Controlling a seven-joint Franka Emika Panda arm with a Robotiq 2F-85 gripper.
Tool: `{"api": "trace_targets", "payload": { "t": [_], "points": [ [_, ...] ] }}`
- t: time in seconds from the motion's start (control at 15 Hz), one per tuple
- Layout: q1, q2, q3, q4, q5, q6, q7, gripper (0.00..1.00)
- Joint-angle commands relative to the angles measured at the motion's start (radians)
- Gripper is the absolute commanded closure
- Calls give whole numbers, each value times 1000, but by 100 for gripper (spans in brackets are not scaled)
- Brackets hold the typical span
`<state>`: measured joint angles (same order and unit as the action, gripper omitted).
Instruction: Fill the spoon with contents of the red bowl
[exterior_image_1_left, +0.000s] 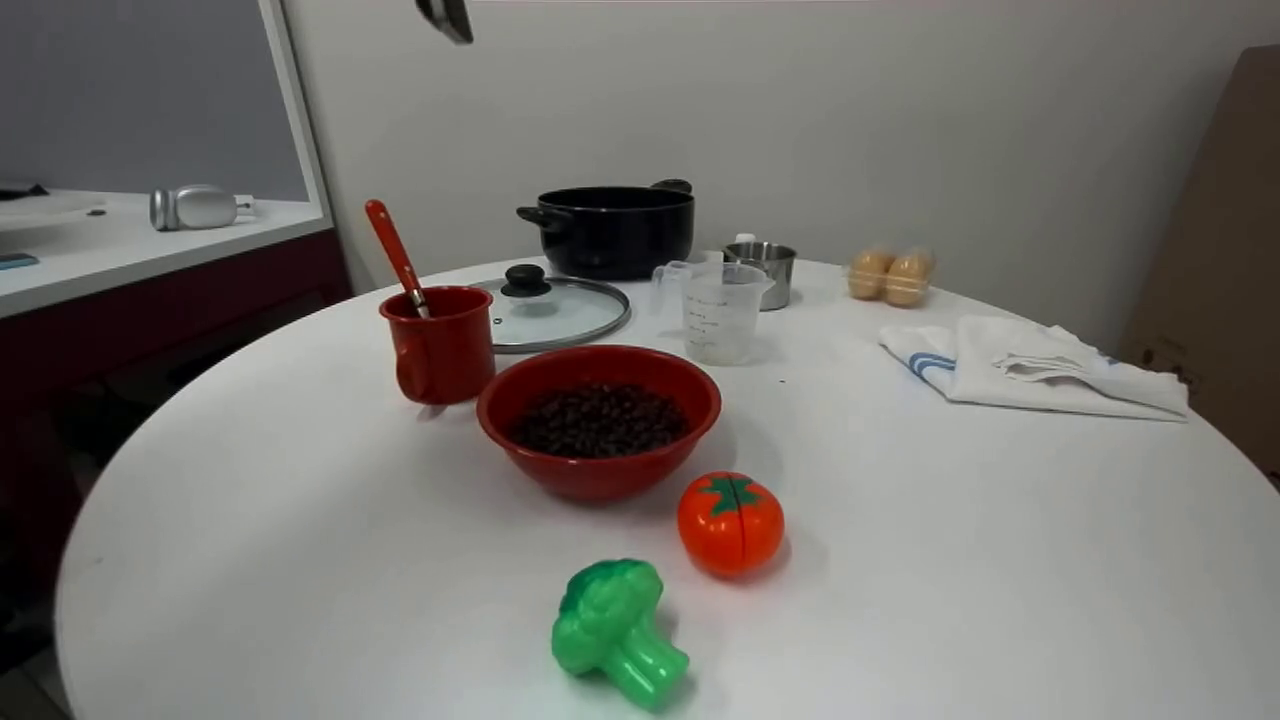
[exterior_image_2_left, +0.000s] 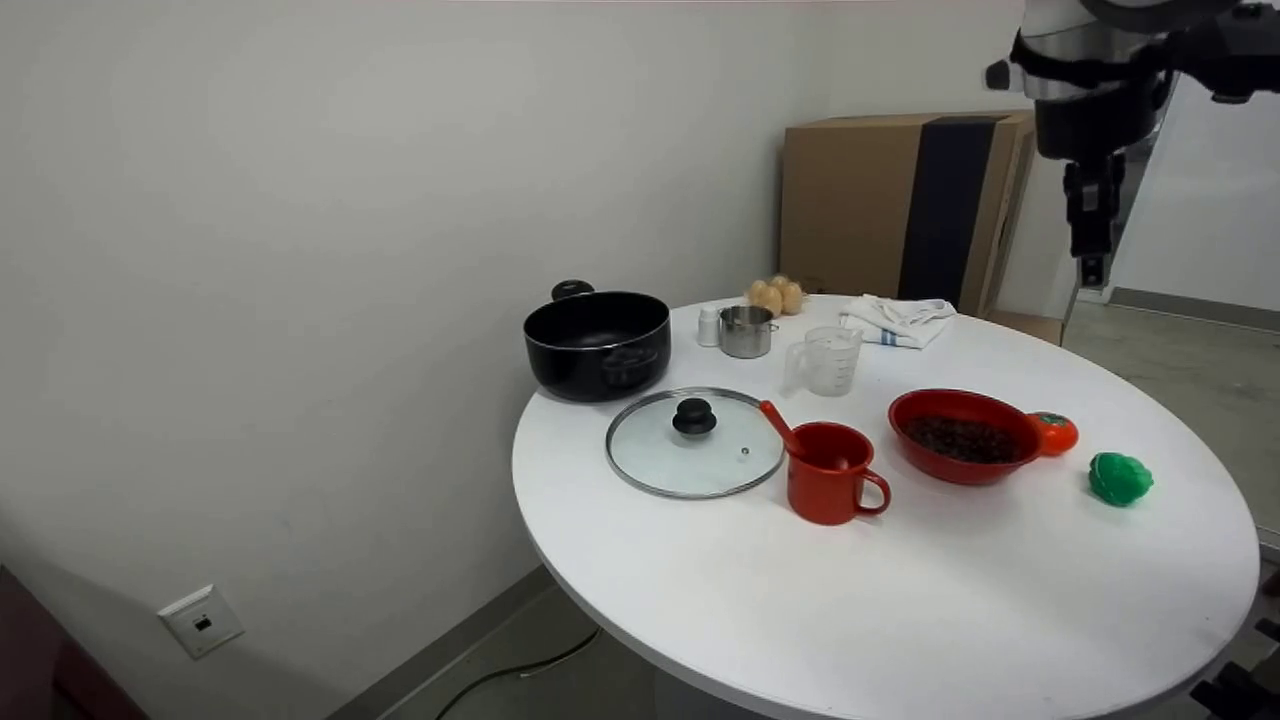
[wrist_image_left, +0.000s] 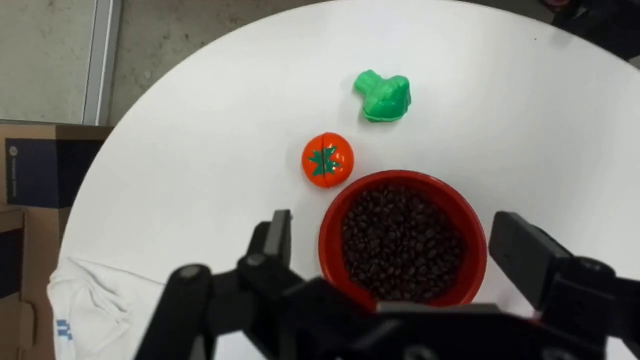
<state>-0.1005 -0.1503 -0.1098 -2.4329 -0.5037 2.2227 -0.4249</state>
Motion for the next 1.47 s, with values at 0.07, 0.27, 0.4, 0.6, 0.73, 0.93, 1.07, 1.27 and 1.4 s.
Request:
{"api": "trace_targets", "payload": {
  "t": [0.07, 0.27, 0.4, 0.6, 0.73, 0.93, 1.07, 1.27, 1.4],
  "points": [
    [42, -17, 23, -141, -9, 144, -103, 0],
    [105, -78, 66, -230, 44, 204, -165, 0],
    [159, -111, 97, -262, 85, 217, -212, 0],
    [240, -164, 137, -301, 137, 248, -270, 0],
    [262, -179, 144, -303, 167, 224, -261, 0],
    [255, -151, 150, -282, 157, 211, -223, 0],
    [249, -153, 145, -285, 158, 211, -223, 0],
    [205, -132, 104, -262, 155, 221, -244, 0],
    [200, -98, 88, -215, 175, 233, -266, 0]
  ]
}}
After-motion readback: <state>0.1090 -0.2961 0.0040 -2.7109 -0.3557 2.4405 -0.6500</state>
